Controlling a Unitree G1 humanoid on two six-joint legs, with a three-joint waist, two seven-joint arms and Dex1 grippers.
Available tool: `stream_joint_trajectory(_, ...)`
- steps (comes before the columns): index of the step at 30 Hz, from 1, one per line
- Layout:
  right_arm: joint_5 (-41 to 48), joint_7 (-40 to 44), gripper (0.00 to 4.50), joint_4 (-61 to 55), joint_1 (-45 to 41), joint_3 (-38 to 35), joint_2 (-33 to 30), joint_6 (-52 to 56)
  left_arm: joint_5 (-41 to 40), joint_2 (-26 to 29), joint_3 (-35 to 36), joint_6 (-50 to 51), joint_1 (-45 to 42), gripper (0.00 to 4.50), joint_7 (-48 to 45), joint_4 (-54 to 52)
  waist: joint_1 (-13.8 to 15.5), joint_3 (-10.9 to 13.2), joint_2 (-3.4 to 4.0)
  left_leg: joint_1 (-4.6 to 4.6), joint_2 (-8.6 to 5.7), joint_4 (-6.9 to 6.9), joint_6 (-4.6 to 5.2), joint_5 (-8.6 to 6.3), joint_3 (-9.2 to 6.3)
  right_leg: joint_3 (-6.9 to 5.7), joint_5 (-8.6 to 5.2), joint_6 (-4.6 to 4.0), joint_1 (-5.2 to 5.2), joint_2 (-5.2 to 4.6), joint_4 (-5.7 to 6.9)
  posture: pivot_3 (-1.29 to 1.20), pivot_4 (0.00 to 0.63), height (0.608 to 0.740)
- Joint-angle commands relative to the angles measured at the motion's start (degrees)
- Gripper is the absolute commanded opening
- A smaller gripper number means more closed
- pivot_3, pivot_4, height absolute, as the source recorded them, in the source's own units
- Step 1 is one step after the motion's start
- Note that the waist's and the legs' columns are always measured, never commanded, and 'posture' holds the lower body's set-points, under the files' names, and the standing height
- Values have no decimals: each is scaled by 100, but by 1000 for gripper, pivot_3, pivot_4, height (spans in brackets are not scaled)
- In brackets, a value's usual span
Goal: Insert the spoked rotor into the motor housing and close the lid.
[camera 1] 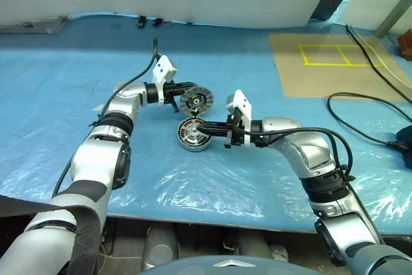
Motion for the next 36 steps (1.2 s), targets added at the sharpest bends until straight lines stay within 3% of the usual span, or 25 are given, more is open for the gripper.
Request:
stream_joint_trajectory(1, 506, 127, 21, -457, 132, -354, -185, 312, -18, 6, 35, 38, -213, 0, -328, -144, 1, 1, -2, -2, 0, 0, 0, 0, -1, -1, 2, 3, 0, 0, -1, 0, 150, 740)
stream_joint_trajectory(10, -208, 235, 21, -262, 1107, -230, -1108, -682, 59, -86, -105, 43, -148, 0, -769, -349, 28, 6, -9, -10, -13, 0, -4, -3, -4, -13, 6, 13, 0, -1, -9, 0, 150, 740)
stream_joint_trajectory(22, -540, -84, 21, 562, 1058, -526, -894, -1657, 363, -184, -723, -132, 629, 0, -1146, -1192, 22, 7, -10, -16, -10, 0, 14, 7, -7, -21, 5, 11, -1, -2, -12, 0, 150, 740)
stream_joint_trajectory(36, -479, -176, 21, 553, 869, -587, -534, -1664, 1035, -8, -1496, -819, 1791, 0, -177, -2599, 8, 4, -6, -8, 8, 2, 20, 9, -5, -22, -7, -10, 3, -5, -9, 0, 150, 740)
